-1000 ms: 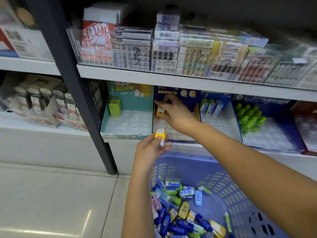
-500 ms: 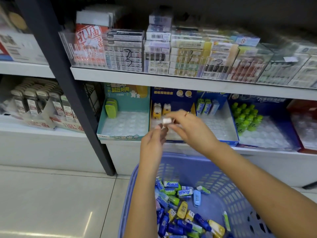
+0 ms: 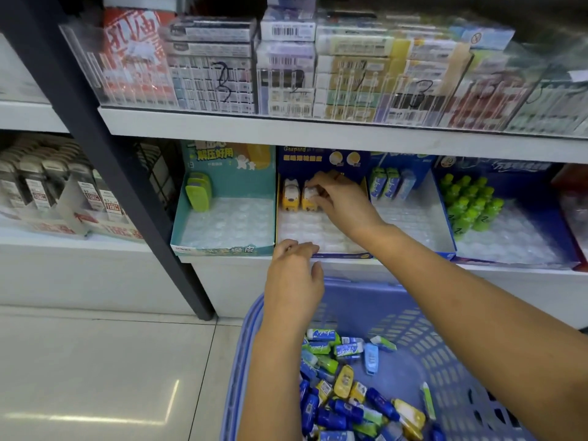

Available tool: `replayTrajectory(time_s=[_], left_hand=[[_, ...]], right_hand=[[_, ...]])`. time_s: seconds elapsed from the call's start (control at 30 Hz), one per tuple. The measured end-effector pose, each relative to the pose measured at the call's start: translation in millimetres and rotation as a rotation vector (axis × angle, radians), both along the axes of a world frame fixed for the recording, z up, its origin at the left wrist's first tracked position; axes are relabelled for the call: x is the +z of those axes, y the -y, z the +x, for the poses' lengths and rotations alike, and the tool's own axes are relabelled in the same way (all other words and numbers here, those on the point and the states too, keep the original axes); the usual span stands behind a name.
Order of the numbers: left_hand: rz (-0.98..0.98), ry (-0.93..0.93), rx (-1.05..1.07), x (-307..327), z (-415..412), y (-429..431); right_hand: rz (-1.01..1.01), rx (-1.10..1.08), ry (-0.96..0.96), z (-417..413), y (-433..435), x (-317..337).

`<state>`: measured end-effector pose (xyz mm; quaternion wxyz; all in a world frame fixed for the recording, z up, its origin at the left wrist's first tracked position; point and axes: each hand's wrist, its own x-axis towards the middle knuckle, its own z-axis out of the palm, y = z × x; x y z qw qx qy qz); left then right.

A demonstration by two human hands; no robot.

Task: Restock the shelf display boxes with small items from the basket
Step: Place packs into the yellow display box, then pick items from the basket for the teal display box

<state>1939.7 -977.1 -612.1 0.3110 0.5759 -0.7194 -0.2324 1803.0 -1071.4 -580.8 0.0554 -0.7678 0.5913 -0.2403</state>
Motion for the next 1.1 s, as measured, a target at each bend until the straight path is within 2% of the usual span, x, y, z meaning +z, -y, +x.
replayTrajectory(time_s=[0.23,0.37,0.47,0.53,0.57,0.63,0.7,0.8,0.9,1.03,1.1], left_hand=[[-0.024,-0.02,0.017,1.6,-1.8,1.3],[-0.036,0.01,-0.009,3.1,-2.2,1.1],[-0.134,-0.078,-0.013,6.7,-1.4,-7.3],[-0.177,-0.158,0.015,7.1,-2.1,-16.0],[-0.164,-0.192,0.017,5.6,-2.9,-19.6],[-0.079,-0.187,-0.006,-1.6,-4.2,-23.5],[0.096,-0.06,-0.056,-16.8,-6.8,-23.6],[0.415,0.194,-0.148,-53.1,-13.1,-28.2],[0.564,0.28,-0.178,-95.0,-17.9,-41.7],[0.652,0.247,-0.145,-141.5,-27.2,-56.0],[0.635,0.251,-0.143,-156.7,-32.9,-57.0]], right_hand=[[-0.027,-0.017,0.0,3.4,3.1,3.3],[0.124,-0.074,-0.098,4.6,9.9,17.3],[0.265,-0.098,-0.168,7.1,3.6,30.0],[0.223,-0.072,-0.181,2.1,-21.2,30.1],[0.161,-0.056,-0.12,-1.9,-40.5,26.4],[0.022,-0.022,0.074,-12.3,-82.5,8.5],[0.032,-0.011,0.133,-22.5,-120.7,-22.2],[0.351,-0.023,-0.003,-32.8,-148.9,-80.9],[0.644,-0.077,-0.105,-42.6,-157.6,-135.6],[0.747,-0.137,-0.104,-56.2,-172.5,-189.5],[0.751,-0.151,-0.076,-57.9,-175.9,-206.0]])
